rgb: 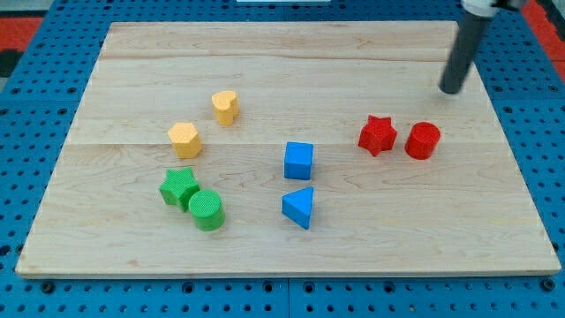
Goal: Push the red circle to the bottom of the red star
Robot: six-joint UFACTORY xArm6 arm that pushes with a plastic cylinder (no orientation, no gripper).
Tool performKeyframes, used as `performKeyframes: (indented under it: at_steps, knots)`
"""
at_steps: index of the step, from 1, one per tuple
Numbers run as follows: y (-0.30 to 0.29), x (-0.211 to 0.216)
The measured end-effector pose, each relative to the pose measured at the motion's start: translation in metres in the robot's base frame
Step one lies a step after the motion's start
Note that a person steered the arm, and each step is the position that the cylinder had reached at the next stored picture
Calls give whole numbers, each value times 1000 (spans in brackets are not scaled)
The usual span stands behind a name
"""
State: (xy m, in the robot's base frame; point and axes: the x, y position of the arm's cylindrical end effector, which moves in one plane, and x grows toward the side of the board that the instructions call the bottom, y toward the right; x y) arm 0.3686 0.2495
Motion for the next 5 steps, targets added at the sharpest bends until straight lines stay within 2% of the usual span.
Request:
performKeyframes:
  at_steps: [1, 3, 5]
  knots:
    - [-5, 61]
    - [-94, 95]
    - [-148, 95]
